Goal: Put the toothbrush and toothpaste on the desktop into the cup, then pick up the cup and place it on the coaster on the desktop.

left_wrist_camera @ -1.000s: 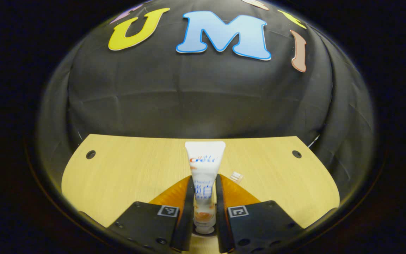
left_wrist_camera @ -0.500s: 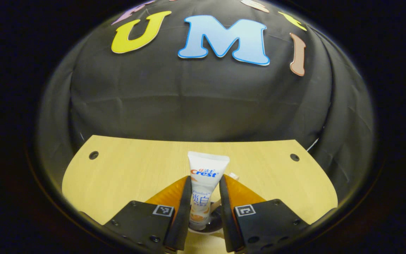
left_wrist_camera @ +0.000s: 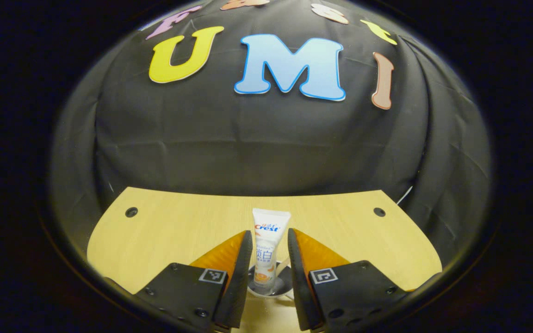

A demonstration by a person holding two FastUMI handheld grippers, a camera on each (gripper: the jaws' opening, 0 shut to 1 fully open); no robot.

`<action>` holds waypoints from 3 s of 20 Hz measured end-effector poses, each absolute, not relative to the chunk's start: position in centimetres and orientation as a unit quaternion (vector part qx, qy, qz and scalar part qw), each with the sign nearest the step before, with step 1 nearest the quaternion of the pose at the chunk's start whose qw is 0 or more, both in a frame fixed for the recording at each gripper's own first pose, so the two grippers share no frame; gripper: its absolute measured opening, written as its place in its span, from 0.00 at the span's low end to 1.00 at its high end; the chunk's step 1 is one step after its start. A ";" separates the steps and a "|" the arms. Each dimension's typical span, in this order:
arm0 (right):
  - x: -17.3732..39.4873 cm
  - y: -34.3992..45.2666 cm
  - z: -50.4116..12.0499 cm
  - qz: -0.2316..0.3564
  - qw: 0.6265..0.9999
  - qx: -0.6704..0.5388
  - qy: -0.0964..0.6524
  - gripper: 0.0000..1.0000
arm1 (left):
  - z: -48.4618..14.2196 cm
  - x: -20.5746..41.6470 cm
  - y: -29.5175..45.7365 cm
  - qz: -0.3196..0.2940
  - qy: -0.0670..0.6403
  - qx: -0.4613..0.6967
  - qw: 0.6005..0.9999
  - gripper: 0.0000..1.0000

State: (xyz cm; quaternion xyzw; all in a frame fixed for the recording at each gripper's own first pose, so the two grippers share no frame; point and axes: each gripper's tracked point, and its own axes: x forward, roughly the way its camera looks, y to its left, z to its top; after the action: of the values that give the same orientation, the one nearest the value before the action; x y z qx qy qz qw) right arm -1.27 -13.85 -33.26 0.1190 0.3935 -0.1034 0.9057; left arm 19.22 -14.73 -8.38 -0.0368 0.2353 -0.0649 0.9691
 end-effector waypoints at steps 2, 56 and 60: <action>-1.1 -13.4 -33.0 -0.097 0.909 0.116 0.389 0.11 | -7.6 18.3 -14.6 -0.068 0.232 -0.036 0.970 0.48; 10.7 -0.4 -39.6 0.190 0.827 -0.099 0.520 0.51 | -13.5 -0.4 7.4 0.140 0.337 -0.098 0.926 0.79; 11.0 0.1 -40.3 0.197 0.816 -0.112 0.532 0.51 | -14.0 -0.5 7.7 0.150 0.340 -0.100 0.923 0.79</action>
State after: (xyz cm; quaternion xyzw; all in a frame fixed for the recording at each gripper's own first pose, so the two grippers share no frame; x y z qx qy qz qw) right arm 11.00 0.13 -40.26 -0.1118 0.5320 0.1968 0.8160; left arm -0.54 7.75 -13.96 -0.1004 0.3401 0.1495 0.9230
